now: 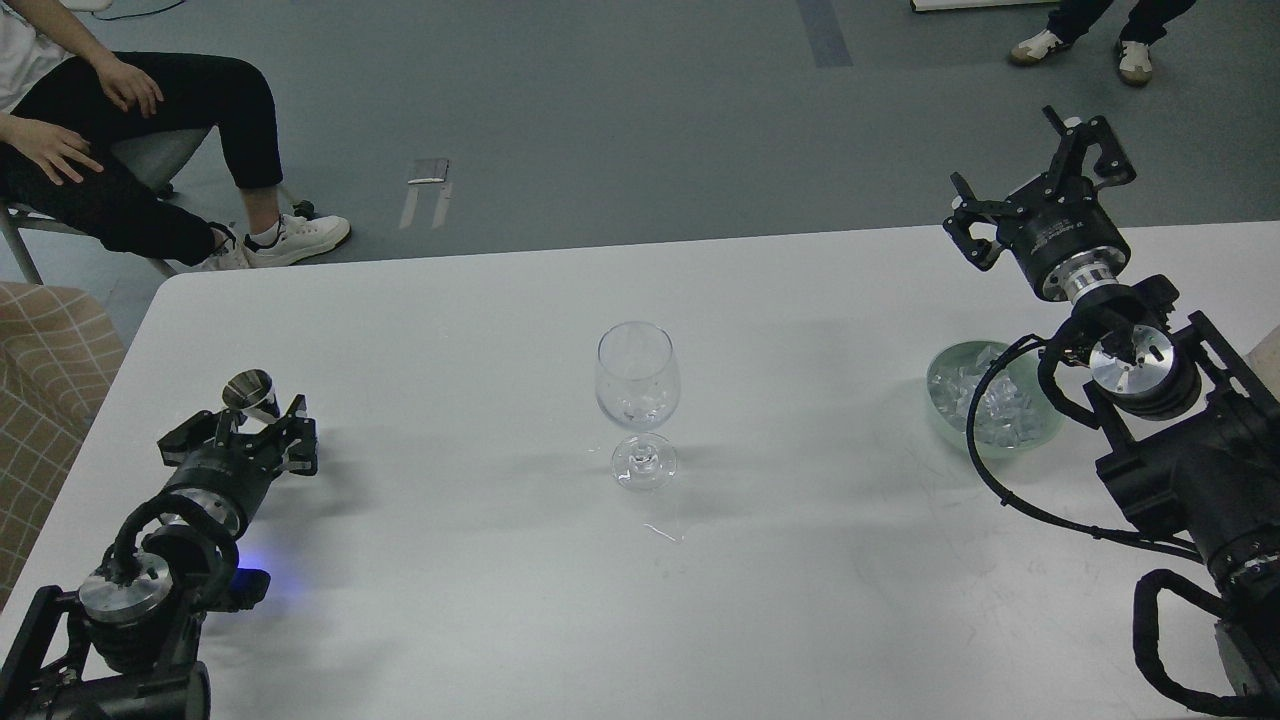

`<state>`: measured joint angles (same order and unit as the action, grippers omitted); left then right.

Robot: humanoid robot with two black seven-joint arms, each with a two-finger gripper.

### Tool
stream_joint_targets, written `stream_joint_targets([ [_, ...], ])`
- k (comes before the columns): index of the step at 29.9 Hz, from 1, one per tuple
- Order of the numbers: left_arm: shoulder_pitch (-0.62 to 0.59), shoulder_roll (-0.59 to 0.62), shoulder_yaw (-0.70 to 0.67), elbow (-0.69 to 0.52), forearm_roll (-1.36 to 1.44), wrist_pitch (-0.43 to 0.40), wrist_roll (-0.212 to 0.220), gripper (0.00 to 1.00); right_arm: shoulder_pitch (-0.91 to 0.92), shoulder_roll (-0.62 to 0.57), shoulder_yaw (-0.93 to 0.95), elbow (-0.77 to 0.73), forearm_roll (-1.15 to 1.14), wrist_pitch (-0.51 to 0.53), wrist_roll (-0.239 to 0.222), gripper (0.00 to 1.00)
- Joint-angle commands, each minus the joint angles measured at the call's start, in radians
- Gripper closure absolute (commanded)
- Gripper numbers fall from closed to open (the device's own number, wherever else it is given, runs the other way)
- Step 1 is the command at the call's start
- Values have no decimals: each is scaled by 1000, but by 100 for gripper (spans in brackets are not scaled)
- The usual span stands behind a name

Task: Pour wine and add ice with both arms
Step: 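Close the left gripper on the metal cup and lift it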

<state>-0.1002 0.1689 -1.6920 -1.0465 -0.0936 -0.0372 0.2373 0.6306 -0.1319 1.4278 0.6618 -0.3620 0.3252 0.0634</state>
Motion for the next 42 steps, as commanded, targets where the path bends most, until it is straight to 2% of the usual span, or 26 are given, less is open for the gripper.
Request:
stream_joint_targets([
  [1, -1, 0, 0, -1, 0, -4, 1, 52, 0, 0, -1, -2, 0, 0, -1, 0],
  [25, -7, -14, 0, 20, 0, -4, -1, 53, -2, -5, 0, -2, 0, 0, -1, 0],
  [29, -10, -12, -2, 31, 0, -6, -1, 55, -2, -5, 0, -2, 0, 0, -1, 0],
  [33, -19, -14, -2, 31, 0, -7, 1, 61, -2, -5, 0, -2, 0, 0, -1, 0],
  [42, -19, -16, 0, 31, 1, -7, 1, 64, -2, -5, 0, -4, 0, 0, -1, 0],
])
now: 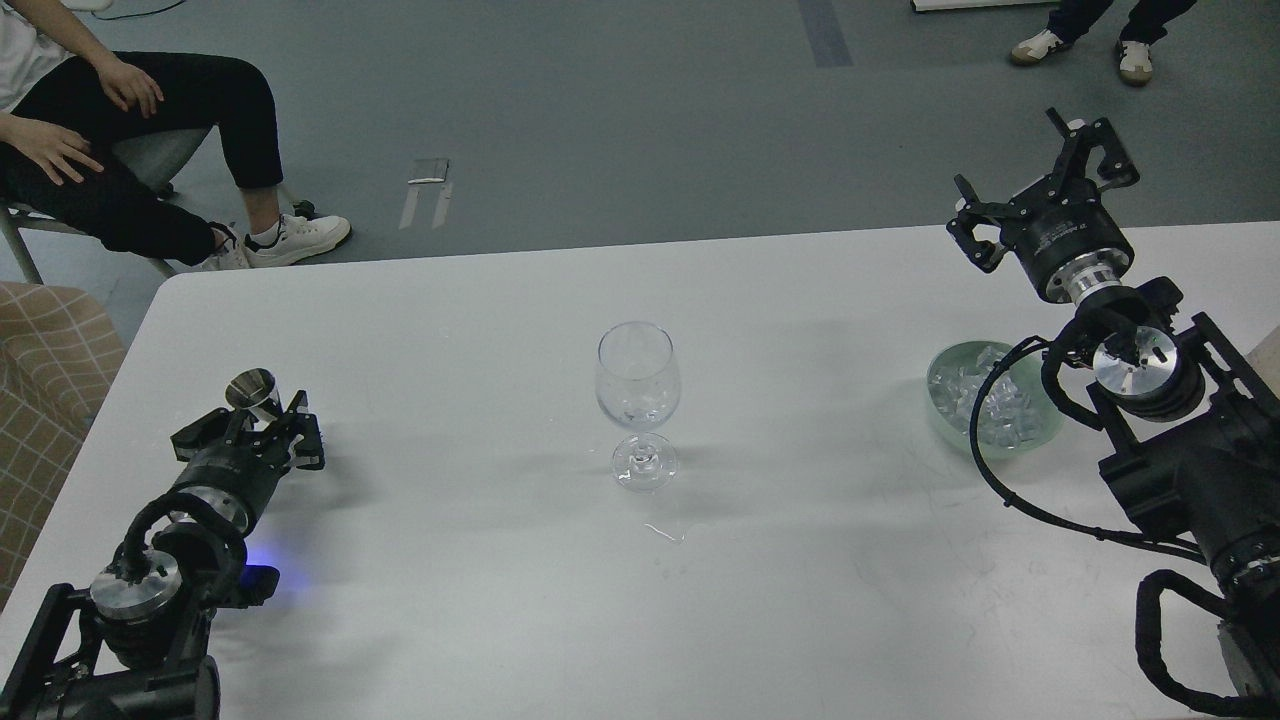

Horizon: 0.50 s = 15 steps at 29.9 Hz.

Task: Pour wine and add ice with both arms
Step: 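Close the left gripper on the metal cup and lift it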

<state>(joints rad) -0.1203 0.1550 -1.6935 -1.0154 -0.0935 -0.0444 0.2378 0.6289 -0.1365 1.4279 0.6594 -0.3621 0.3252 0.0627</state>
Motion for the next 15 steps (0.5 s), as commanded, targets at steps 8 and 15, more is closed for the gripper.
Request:
stream_joint_targets([
  [8, 1, 1, 2, 0, 0, 0, 0, 64, 0, 0, -1, -3, -2, 0, 0, 0],
  [15, 2, 0, 2, 0, 0, -24, 1, 67, 0, 0, -1, -4, -2, 0, 0, 0],
])
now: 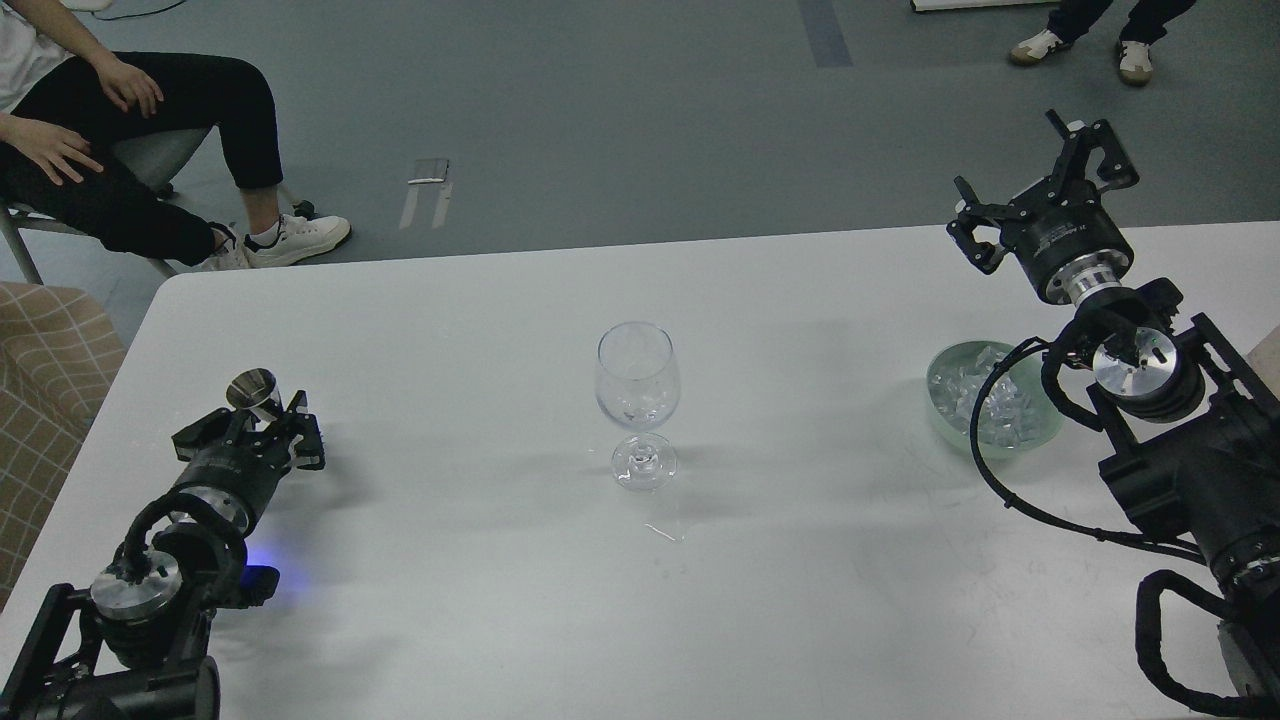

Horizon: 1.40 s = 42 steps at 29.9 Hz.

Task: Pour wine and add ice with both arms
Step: 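Close the left gripper on the metal cup and lift it, then carry the metal cup with the left gripper toward the wine glass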

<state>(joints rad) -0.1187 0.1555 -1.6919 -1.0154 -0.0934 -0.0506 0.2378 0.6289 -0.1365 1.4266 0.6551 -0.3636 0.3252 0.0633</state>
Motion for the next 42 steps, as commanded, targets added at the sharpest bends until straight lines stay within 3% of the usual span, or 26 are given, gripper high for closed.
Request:
stream_joint_targets([
  [1, 2, -1, 0, 0, 0, -25, 1, 67, 0, 0, 0, 0, 0, 0, 0, 0],
  [42, 10, -5, 0, -25, -2, -81, 6, 76, 2, 0, 0, 1, 0, -2, 0, 0],
])
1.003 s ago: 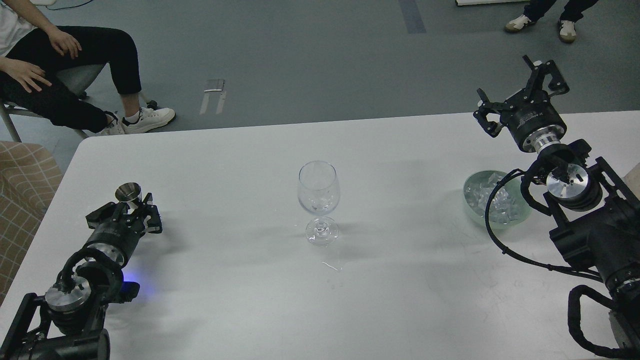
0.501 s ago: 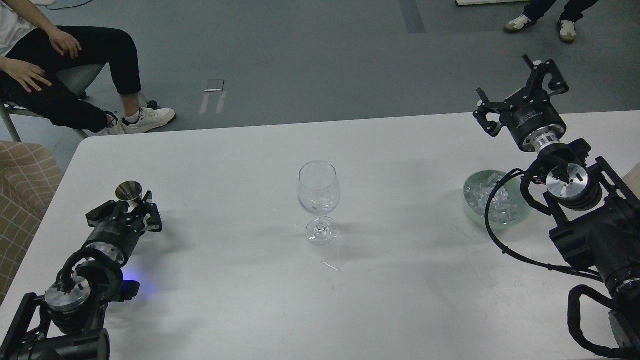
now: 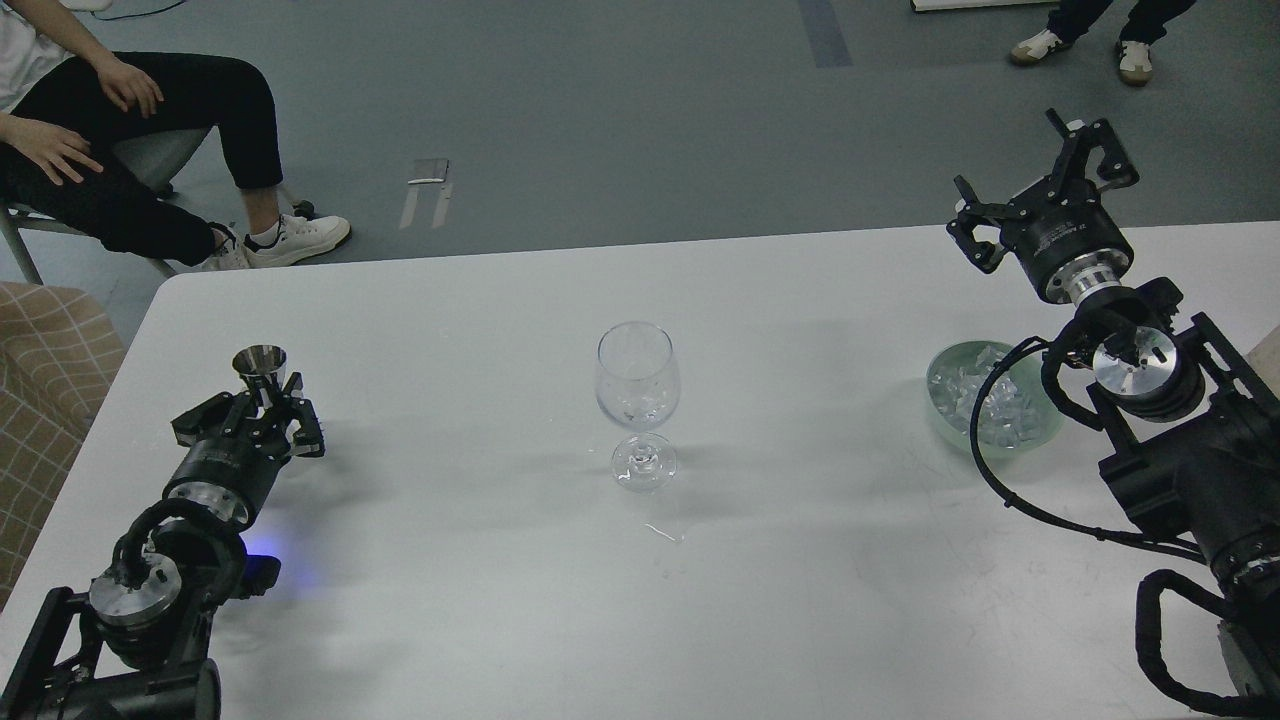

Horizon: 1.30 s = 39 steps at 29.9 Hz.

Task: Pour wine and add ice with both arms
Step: 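Carry the metal cup with the left gripper toward the wine glass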

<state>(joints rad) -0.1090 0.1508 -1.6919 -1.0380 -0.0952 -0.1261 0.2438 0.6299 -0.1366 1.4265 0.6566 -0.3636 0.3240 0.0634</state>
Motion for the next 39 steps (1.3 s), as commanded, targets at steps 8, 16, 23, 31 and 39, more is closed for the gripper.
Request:
stream_joint_targets([
  [8, 2, 1, 5, -37, -3, -24, 0, 78, 1, -1, 0, 1, 0, 0, 0, 0],
  [16, -1, 10, 6, -94, -8, -20, 3, 79, 1, -1, 0, 1, 0, -2, 0, 0],
  [23, 2, 4, 14, -163, -6, -14, 17, 79, -1, -3, 0, 1, 0, -2, 0, 0],
  [31, 20, 3, 64, -232, -6, -14, 20, 80, -1, -9, 0, 1, 0, -2, 0, 0],
  [39, 54, 9, 161, -310, -1, -14, 23, 82, -1, -8, -1, 1, 0, -2, 0, 0],
])
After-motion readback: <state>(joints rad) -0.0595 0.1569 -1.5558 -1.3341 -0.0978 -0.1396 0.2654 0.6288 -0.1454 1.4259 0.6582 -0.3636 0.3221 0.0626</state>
